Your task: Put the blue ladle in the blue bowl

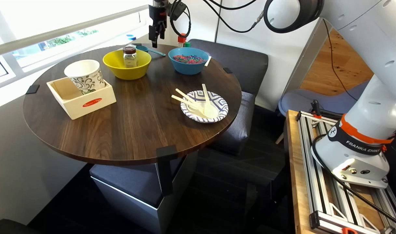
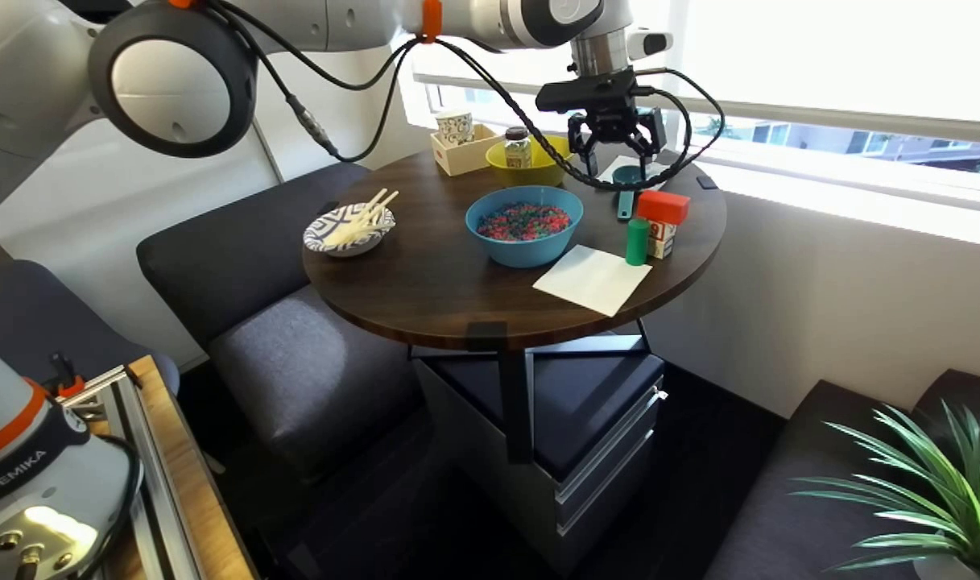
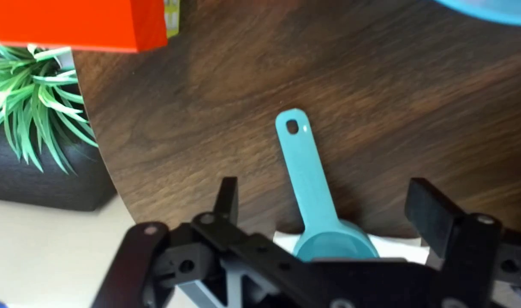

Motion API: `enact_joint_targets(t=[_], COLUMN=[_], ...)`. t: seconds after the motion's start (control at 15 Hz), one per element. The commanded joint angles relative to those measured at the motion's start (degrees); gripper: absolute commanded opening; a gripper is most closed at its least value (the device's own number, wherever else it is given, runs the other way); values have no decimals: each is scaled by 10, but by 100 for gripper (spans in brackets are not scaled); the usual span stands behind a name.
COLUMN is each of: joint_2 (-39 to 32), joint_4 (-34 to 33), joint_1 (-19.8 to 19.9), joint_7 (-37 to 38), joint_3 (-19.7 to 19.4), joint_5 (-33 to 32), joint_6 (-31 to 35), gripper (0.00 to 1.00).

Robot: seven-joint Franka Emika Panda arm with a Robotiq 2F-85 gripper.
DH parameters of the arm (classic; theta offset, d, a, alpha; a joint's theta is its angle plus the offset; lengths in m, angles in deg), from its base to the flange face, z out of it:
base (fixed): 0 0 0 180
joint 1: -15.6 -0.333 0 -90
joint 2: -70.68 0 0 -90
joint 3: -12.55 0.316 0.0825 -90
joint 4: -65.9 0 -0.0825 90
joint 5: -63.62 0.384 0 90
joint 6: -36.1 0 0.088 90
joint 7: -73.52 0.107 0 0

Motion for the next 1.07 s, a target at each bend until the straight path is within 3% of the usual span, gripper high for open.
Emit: enact_joint_targets(t=[0.0,0.13,0.67,0.73,0.87,1.0], joint_2=[-16,-23,-49,-50,-49,-45], joint_4=[-2,1,0,0,0,2], joint_1=[6,6,9,11,14,16], joint_7=[-14,-7,-6,-8,-11,-13], joint_3=[10,7,-2,0,7,12], joint_5=[7,4,0,3,10,12], joint_6=[82,106,85,85,80,68], gripper=[100,100,99,74,69,51])
